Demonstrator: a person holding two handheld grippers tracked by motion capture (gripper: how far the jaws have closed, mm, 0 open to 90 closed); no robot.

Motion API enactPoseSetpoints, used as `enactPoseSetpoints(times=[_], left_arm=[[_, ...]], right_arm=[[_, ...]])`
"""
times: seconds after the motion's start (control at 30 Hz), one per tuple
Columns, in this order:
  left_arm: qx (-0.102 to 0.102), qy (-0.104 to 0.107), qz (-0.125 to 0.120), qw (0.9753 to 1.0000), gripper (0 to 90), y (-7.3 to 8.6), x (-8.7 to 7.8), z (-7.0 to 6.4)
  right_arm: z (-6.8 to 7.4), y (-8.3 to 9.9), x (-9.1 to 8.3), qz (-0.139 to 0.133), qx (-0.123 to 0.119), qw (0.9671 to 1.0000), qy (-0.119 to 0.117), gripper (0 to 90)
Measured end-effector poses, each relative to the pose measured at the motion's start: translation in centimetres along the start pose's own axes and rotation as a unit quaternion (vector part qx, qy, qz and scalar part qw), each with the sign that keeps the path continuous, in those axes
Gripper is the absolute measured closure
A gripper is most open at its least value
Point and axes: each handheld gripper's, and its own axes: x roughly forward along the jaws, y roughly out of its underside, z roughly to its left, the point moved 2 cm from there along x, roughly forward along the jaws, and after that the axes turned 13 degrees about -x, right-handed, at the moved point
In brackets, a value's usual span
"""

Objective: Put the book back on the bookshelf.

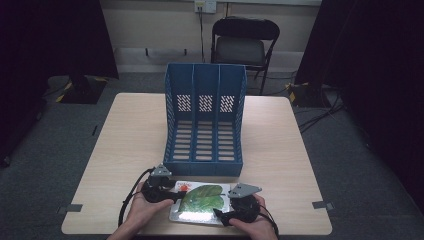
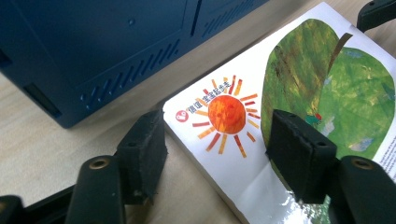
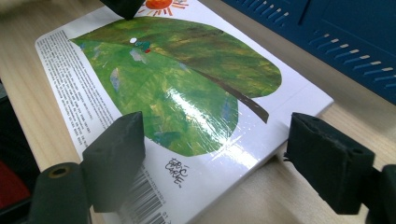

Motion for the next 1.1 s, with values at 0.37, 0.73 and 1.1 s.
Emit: enactPoseSetpoints(times=[0.37, 0.73, 1.1], left_arm=[[-0.024, 0.022, -0.003, 0.9995, 21.9, 0.0, 0.4, -0.3], [-0.036, 0.025, -0.008, 0.9990, 19.0, -0.2, 0.4, -0.4], [-0.055, 0.048, -0.017, 0.9972, 21.1, -0.5, -0.3, -0.1]], right_arm=[[0.6, 0.7, -0.6, -0.001, 0.014, 0.9997, -0.018, 20.7], [1.0, 0.9, -0.7, 0.004, 0.016, 0.9995, -0.026, 15.4], [2.3, 1.0, 0.1, 0.044, -0.028, 0.9984, -0.024, 0.0]])
